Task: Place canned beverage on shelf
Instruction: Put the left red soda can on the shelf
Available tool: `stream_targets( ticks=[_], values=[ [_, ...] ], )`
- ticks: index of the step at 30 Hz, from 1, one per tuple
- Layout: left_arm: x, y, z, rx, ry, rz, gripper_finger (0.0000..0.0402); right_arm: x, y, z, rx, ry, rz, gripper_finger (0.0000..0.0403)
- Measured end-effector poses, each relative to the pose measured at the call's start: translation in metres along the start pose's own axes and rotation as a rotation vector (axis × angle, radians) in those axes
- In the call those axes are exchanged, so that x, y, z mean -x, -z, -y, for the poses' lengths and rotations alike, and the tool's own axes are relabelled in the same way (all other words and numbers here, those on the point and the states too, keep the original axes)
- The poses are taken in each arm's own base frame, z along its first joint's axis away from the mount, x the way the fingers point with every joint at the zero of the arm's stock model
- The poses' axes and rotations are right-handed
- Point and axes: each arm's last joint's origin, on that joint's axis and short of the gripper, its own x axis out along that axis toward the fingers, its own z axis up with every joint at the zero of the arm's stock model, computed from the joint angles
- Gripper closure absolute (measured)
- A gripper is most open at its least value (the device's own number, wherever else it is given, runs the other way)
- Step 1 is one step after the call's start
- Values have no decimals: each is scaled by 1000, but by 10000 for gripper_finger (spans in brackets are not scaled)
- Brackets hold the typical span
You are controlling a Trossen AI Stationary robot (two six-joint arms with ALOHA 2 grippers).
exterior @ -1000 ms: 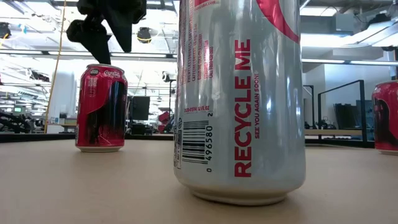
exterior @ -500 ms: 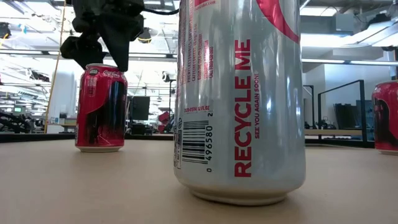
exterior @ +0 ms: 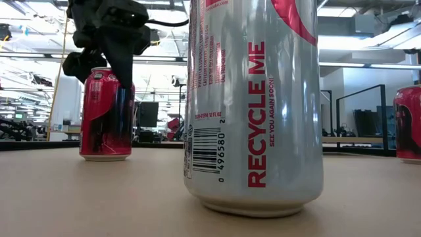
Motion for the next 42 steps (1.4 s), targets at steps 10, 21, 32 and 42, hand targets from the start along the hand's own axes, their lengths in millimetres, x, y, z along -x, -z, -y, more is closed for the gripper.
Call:
stream_targets(
  ticks=[10,21,32,42],
  values=[
    [3,-8,-1,-371,57,-48,117,0,0,0,0,1,3,339],
    [16,-15,12,-941,191,-37,92,0,0,0,0,1,3,339],
    [21,-17,14,-976,263,-67,100,-1,2,5,-5,22,-6,339],
    [21,-16,12,-825,231,-91,97,-1,1,5,-5,22,-6,339]
  ],
)
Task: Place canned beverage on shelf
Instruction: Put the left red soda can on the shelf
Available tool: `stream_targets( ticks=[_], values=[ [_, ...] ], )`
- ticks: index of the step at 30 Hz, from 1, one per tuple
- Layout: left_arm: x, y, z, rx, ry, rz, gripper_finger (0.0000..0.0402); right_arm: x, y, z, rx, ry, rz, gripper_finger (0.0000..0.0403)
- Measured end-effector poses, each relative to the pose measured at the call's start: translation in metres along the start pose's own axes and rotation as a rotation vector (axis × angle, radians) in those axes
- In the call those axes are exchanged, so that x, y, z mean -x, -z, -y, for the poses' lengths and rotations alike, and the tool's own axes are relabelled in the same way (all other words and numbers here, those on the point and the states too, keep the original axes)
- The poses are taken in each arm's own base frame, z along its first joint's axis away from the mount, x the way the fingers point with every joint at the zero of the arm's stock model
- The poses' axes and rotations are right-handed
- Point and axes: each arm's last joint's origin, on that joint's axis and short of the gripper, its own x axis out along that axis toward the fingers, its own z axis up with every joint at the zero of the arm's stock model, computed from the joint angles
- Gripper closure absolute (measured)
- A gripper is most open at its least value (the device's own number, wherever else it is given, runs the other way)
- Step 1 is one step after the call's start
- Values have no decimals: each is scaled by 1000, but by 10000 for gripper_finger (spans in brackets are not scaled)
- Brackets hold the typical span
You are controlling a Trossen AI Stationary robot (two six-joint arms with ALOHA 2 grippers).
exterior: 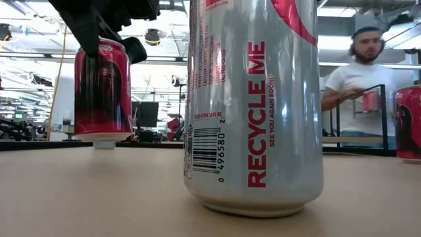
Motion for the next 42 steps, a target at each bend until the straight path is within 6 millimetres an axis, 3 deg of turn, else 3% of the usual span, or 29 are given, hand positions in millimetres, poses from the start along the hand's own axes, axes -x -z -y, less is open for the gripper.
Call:
stream_targets(
  ticks=[11,21,32,37,42],
  values=[
    [-3,4,10,-16,-57,-17,93,0,0,0,0,0,0,339],
    [-3,4,9,20,-81,-9,36,0,0,0,0,0,0,339],
    [6,0,12,44,-84,-27,33,0,0,0,-1,0,1,339],
    [21,-10,14,248,-84,2,33,0,0,0,-1,0,2,339],
    [33,-20,11,617,-84,71,33,0,-1,0,-2,2,8,339]
  ],
)
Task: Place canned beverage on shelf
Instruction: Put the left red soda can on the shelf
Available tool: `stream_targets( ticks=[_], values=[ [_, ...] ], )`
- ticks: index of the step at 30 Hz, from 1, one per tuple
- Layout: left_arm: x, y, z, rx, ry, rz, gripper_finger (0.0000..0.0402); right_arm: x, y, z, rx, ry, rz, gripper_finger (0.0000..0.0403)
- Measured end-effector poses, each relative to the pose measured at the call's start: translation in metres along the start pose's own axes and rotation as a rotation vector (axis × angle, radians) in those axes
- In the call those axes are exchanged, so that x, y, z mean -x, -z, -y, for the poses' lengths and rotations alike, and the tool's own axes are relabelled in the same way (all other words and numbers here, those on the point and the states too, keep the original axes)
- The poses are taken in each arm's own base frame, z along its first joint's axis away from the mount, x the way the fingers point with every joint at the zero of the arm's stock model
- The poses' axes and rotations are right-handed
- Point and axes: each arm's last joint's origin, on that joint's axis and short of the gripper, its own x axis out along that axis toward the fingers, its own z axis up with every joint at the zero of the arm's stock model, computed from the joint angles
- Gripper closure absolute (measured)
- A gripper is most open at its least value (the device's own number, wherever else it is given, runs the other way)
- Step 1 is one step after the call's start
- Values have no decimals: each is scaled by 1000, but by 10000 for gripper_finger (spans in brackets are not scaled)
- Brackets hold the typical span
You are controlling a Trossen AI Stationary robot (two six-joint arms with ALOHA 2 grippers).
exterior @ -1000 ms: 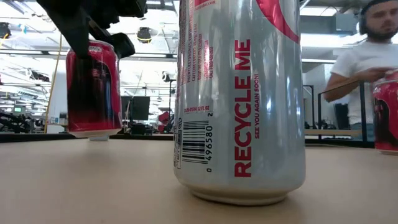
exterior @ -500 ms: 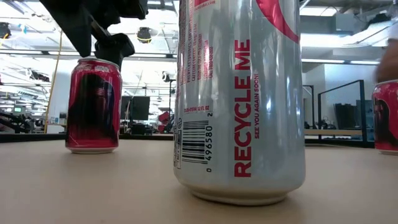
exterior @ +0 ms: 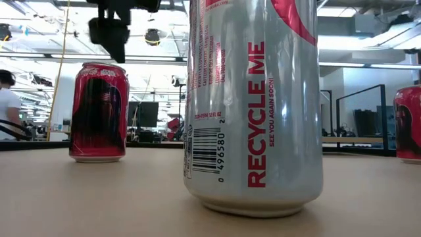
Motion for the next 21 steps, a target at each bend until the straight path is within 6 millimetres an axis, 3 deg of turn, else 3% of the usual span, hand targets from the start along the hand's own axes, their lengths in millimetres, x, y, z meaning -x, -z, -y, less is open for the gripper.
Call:
stream_targets(
  ticks=[6,15,21],
  values=[
    [1,5,-10,334,-120,-18,33,0,0,0,0,0,0,339],
    [-7,5,-9,398,-123,-8,40,0,0,0,0,-1,0,339],
    [-31,7,-3,409,-156,-62,40,0,1,-1,0,-6,-11,339]
  ],
)
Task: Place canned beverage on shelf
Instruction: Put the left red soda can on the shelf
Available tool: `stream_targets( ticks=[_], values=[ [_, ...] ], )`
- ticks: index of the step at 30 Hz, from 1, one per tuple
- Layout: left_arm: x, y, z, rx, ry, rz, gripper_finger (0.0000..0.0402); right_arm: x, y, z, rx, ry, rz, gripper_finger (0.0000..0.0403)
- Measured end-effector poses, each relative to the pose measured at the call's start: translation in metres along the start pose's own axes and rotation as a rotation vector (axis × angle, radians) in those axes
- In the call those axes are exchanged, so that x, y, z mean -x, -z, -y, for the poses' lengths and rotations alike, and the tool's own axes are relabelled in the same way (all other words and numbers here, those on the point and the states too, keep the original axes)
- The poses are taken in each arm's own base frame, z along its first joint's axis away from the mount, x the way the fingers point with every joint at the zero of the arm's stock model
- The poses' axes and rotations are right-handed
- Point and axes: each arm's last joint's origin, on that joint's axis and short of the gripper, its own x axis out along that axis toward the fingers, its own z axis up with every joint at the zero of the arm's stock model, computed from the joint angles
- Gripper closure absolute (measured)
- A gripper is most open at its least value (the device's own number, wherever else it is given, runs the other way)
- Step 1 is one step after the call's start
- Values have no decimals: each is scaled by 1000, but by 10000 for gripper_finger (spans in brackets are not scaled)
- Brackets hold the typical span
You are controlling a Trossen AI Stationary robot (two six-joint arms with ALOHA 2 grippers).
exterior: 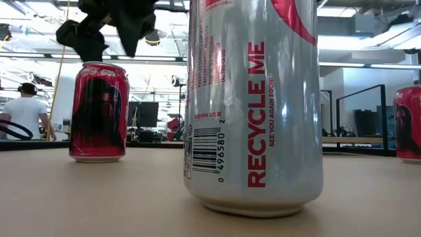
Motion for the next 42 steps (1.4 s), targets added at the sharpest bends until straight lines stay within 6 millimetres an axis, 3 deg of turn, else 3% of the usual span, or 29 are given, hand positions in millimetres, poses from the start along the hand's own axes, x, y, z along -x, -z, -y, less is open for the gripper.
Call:
stream_targets(
  ticks=[8,17,24,27,37,42],
  values=[
    [-32,-2,4,-35,-88,-56,40,0,0,0,0,-2,0,339],
    [-37,-4,3,-92,-122,-38,44,0,0,0,1,-1,-1,339],
    [-37,-4,3,-139,-113,-61,116,0,0,0,2,1,2,339],
    [-36,-5,2,-193,-102,-83,121,0,0,0,2,2,3,339],
    [-19,-9,9,-772,-53,-150,121,0,-1,1,8,4,10,339],
    [-15,-7,14,-1195,-30,-128,121,0,-1,1,8,5,10,339]
  ],
)
